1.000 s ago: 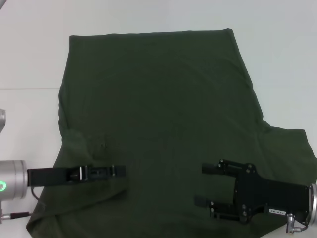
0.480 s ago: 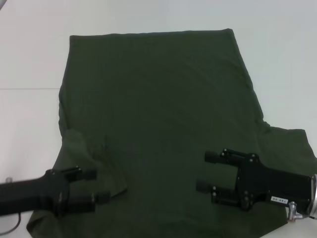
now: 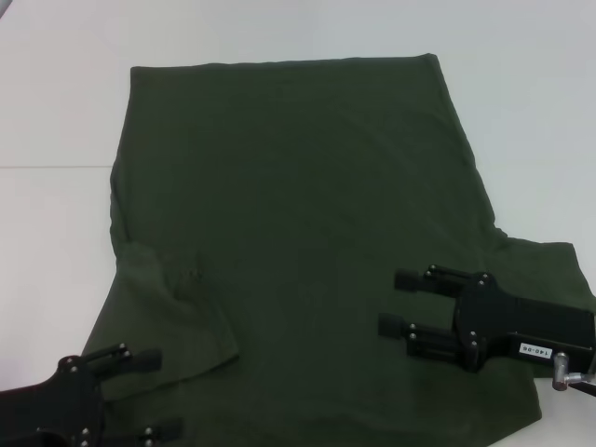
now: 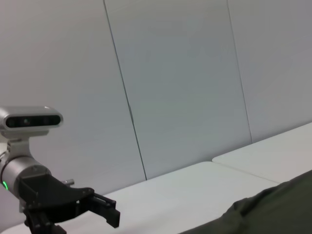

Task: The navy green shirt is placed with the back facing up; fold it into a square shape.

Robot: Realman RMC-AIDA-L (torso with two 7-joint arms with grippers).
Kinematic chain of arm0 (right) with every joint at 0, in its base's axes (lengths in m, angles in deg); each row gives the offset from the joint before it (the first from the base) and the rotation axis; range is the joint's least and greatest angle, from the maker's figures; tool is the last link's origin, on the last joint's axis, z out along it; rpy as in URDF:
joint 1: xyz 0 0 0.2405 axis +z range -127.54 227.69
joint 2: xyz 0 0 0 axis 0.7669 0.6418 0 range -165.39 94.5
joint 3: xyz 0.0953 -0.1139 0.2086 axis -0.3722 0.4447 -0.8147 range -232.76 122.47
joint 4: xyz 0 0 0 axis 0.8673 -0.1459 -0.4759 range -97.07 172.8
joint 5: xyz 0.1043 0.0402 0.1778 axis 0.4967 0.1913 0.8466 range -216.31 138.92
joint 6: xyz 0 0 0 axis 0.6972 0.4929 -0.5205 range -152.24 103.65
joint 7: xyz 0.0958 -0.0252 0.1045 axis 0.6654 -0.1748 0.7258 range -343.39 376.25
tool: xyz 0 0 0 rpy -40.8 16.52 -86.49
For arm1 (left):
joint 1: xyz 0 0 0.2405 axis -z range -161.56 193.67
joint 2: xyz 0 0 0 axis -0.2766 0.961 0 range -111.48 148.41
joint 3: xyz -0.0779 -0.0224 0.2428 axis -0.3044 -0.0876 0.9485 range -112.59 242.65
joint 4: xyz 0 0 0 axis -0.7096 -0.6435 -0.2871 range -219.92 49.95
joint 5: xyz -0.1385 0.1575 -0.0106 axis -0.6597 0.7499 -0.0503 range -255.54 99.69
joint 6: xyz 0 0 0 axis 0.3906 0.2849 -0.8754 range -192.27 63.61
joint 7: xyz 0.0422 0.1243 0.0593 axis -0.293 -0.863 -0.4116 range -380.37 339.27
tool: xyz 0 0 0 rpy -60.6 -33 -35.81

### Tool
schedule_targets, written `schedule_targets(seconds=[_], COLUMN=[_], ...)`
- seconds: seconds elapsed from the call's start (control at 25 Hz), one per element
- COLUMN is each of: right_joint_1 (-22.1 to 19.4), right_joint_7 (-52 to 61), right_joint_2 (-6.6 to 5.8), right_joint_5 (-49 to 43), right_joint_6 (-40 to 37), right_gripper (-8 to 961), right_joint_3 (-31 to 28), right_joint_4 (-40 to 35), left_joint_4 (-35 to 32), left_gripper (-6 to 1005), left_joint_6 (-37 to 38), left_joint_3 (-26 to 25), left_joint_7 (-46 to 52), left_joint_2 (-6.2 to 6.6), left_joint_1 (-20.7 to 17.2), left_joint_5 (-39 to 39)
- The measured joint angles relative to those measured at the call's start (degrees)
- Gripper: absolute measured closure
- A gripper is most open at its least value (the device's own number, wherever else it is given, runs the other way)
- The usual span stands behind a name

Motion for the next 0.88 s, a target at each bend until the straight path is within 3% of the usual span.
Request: schedule_targets(seconds=[0.28,0.44,0.6,0.88], right_joint_1=[-0.41,-0.34,0.95,3.59], right_joint_7=[4.70,23.17,45.68,67.11], right_joint_2=[-0.03,-0.14,-0.88,-1.43], right_joint_5=[-0.49,-3.12,-12.29,-25.30], right_joint_6=[2.09,5.08,7.18,6.53], right_gripper=[207,207,207,208], right_joint_3=[0.08,0.41,0.42,-0.04], right_joint_4=[-2.68,-10.92,-21.13,-32.01], left_joint_4=[0.73,1.21,1.71,1.84], left_gripper=[103,103,103,103], left_joint_6=[-0.11,-0.49,-1.18,-2.22], left_joint_3=[-0.52,-0.56,-0.53,-0.49], left_joint_7=[-2.76,-2.93,-3.01,-3.01], left_joint_2=[-0.21,-0.26,-0.25,-0.22], left_joint_1=[-1.53,-1.50,-1.18,-0.91], left_joint_5=[-0.26,-0.29,-0.02,0.16])
